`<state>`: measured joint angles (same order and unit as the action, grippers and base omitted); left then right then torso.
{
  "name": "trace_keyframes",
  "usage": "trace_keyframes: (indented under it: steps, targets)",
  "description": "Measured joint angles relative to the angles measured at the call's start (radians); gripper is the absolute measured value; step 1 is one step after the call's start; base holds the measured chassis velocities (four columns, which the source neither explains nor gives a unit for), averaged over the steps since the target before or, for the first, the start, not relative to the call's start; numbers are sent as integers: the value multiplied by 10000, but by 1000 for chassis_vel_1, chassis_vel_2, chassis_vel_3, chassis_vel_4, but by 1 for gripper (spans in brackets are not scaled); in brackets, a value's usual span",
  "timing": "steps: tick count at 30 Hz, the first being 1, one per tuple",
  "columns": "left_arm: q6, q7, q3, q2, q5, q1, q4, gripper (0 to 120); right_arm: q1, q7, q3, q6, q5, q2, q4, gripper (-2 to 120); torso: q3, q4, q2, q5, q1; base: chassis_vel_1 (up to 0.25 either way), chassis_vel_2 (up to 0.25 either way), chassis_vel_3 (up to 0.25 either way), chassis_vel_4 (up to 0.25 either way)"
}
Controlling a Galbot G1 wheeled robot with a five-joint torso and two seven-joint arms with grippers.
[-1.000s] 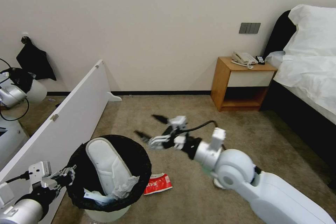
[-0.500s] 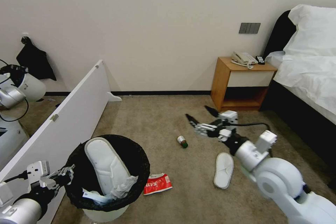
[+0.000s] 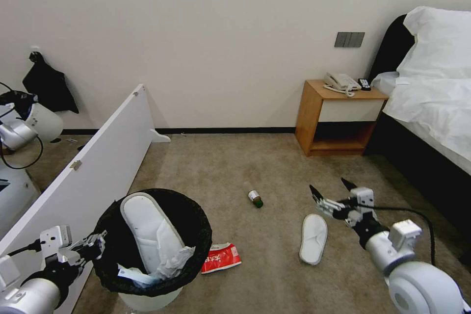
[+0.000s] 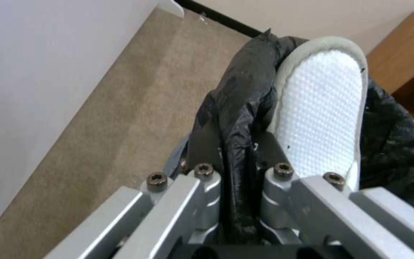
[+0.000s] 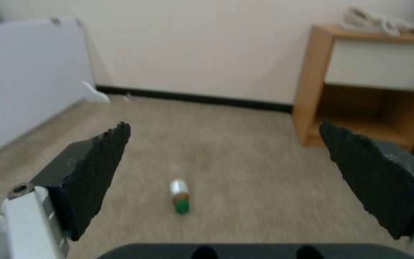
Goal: Pick up the trash bin, then pick up the garbage from the floor and place it into the trash bin.
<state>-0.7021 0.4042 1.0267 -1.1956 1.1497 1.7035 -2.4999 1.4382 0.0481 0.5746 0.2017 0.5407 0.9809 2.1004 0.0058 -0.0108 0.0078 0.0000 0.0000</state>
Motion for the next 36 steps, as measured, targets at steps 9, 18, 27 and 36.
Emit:
trace_keyframes:
  steps: [9,18,27,36]
  targets:
    - [8,1,59,-18,50,-27,0,5,297,378,-95,-14,-759,698,-988,100,0,1,0,-1,-1,0,0,0,0]
    - [15,1,83,15,79,-64,0,5,-292,968,-328,284,-1645,1659,-2932,100,0,0,-2,-1,0,0,0,0,0]
    - [17,-2,76,43,81,-140,0,5,-1189,906,-517,676,-1839,2177,-4696,100,0,0,-3,1,0,0,0,0,0]
    - [21,-7,137,80,99,-149,0,5,-2480,367,-975,1038,-1878,2718,-6566,100,1,1,-2,-1,0,0,0,0,0]
